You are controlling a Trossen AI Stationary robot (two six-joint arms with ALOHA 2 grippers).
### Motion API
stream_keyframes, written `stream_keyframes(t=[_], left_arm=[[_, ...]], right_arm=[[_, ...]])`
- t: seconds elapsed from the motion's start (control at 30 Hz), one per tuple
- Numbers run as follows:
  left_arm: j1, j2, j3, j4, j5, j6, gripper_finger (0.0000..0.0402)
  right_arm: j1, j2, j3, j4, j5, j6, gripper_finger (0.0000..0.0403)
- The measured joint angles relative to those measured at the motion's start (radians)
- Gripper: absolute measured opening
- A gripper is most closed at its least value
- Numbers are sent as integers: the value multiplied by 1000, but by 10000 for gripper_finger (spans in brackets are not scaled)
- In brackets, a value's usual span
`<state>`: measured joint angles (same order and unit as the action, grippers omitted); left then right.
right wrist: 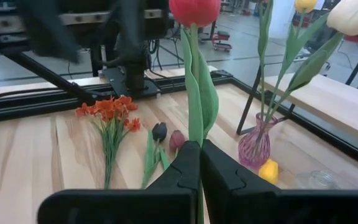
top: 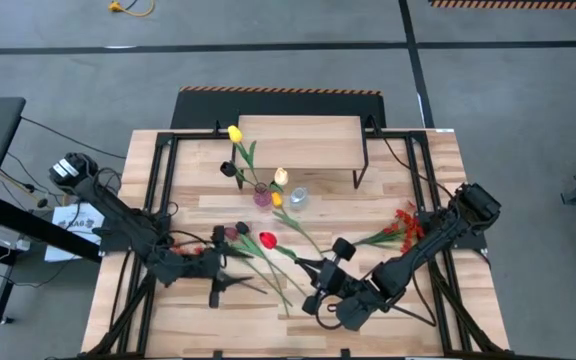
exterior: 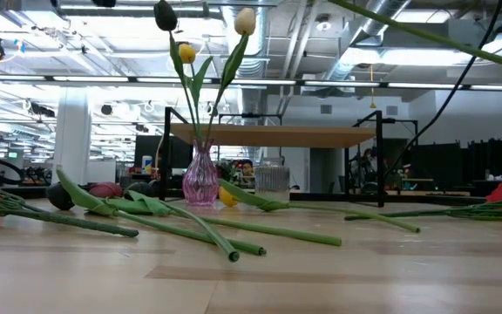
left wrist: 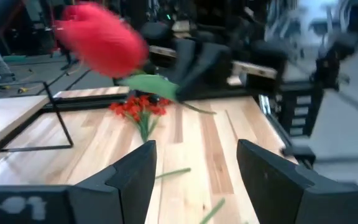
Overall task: Pick and place flowers into a vace then onto a shelf
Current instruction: Put the red tulip into the violet vase
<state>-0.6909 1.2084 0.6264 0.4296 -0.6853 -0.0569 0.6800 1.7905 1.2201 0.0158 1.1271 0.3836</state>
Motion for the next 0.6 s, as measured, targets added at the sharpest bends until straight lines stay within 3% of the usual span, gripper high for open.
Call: stream_keyframes(t=[0.3, 0.47, 0.6], left_arm=[[36, -150, -265, 430, 278, 40, 213], [50, -141, -290, 508, 295, 76, 213], [62, -118, -290, 511, 295, 76, 213]], right_arm=[[6, 0, 0, 72, 0, -78, 0], [6, 8, 0, 243, -32, -213, 0], [-3, 19, 0, 403, -170, -343, 0]])
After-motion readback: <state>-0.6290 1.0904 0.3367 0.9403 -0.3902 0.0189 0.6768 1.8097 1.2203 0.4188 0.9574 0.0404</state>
